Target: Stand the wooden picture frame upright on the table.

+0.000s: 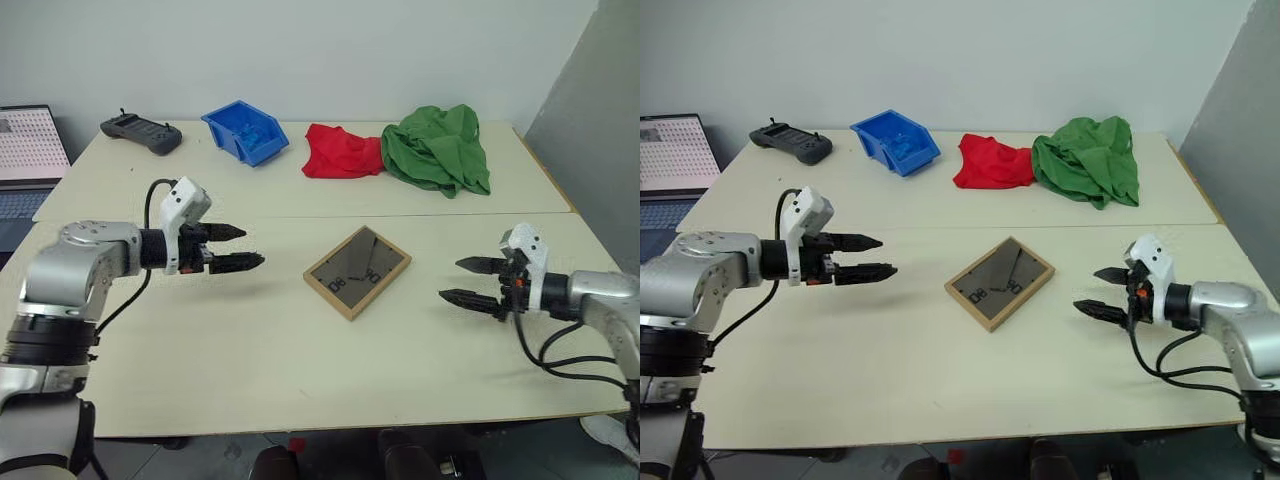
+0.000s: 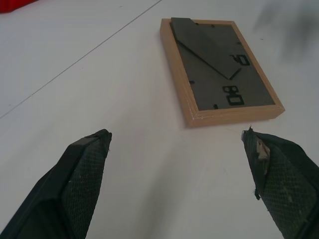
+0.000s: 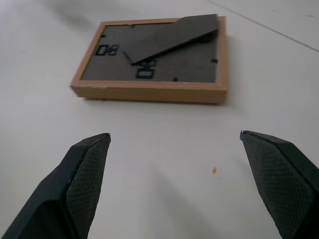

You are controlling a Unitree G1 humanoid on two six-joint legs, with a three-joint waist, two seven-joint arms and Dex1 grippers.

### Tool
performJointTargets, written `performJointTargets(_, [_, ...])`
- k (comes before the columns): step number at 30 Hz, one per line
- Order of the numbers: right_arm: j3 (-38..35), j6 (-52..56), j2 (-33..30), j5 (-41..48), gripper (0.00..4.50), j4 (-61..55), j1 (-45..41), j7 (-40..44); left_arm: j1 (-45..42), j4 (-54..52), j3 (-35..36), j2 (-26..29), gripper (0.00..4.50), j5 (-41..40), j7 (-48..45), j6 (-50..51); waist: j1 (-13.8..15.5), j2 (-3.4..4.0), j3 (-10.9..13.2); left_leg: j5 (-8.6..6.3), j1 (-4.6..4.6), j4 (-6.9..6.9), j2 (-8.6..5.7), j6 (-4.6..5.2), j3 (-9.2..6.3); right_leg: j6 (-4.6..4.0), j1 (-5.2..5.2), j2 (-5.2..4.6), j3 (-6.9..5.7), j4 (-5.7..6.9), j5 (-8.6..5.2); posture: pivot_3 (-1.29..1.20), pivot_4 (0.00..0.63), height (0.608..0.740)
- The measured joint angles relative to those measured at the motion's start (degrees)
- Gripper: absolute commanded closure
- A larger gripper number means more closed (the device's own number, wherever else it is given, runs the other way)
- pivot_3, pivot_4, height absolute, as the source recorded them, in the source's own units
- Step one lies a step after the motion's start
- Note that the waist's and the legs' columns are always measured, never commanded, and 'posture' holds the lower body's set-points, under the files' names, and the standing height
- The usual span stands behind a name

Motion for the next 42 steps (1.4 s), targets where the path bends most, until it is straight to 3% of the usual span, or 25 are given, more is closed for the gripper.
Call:
performJointTargets(5, [1.0,0.2,0.1,0.2,0.06,1.2,-2.1,0.8,-1.6,2.3,-1.4,-0.1,0.00,2.7,-0.9,-3.7,0.0,-0.01,0.0,0.00,-0.17,0.07,0.00,0.01,-0.16,-0.01,-0.05,0.00,-0.11,-0.01,0.00,0.00,0.150,0.740])
performJointTargets(9, [1.0,-0.1,1.2,-0.6,0.06,1.4,-2.0,-1.2,-1.8,3.4,-1.5,-2.8,0.00,3.6,1.0,-4.5,0.2,0.00,0.0,-0.18,-0.85,0.78,0.10,0.33,-0.63,-0.05,-0.24,0.00,-0.60,0.11,-0.02,0.00,0.150,0.740])
performJointTargets(15, [1.0,-0.4,7.0,-3.7,1.15,1.2,-0.2,-10.7,-3.5,10.8,-1.8,-9.8,1.04,9.0,9.1,-10.1,0.4,-0.02,0.0,-0.18,-0.87,0.86,0.04,0.33,-0.71,-0.06,-0.15,-0.04,-0.64,0.12,-0.01,0.00,0.150,0.740])
performJointTargets(22, [6.5,-0.8,13.7,-12.2,2.92,0.6,2.0,-23.2,-6.9,23.4,-4.7,-23.6,2.66,16.6,20.8,-21.6,0.9,-0.03,0.0,-0.18,-0.96,0.89,0.00,0.32,-0.73,-0.05,-0.18,-0.06,-0.66,0.10,0.00,0.00,0.150,0.740])
performJointTargets(27, [8.2,-1.2,19.4,-16.4,4.25,3.2,0.2,-29.6,-7.6,25.7,-5.2,-27.6,3.90,18.2,23.1,-24.9,0.3,-0.02,0.0,-0.17,-0.94,0.86,0.03,0.30,-0.72,-0.05,-0.19,-0.05,-0.65,0.12,0.00,0.00,0.150,0.740])
performJointTargets(28, [8.6,-1.4,20.7,-17.0,4.31,4.0,-0.8,-30.7,-7.6,25.6,-5.3,-28.3,3.95,18.3,23.1,-25.2,0.2,-0.01,0.0,-0.17,-0.93,0.87,0.02,0.30,-0.72,-0.05,-0.19,-0.05,-0.65,0.14,0.00,0.00,0.150,0.740])
performJointTargets(29, [9.2,-1.4,22.0,-17.6,4.50,4.7,-1.8,-31.8,-7.5,25.2,-5.6,-28.8,4.31,18.3,22.9,-25.4,0.2,0.00,0.0,-0.16,-0.93,0.86,0.03,0.30,-0.72,-0.05,-0.19,-0.05,-0.66,0.15,0.00,0.00,0.150,0.740])
performJointTargets(33, [10.3,-2.5,25.1,-19.5,4.50,7.9,-5.3,-33.4,-4.7,20.9,-5.8,-29.2,4.46,18.2,21.6,-23.7,0.2,0.01,0.0,-0.16,-0.93,0.85,0.02,0.28,-0.72,-0.05,-0.19,-0.06,-0.66,0.12,0.00,0.00,0.150,0.740])
performJointTargets(42, [13.8,-4.2,29.0,-21.2,4.50,12.1,-8.7,-31.4,8.6,-4.1,-8.2,-26.4,4.46,16.6,18.1,-9.6,0.1,0.02,0.0,-0.16,-0.94,0.87,0.05,0.29,-0.72,-0.05,-0.19,-0.06,-0.65,0.15,0.00,0.00,0.150,0.740])
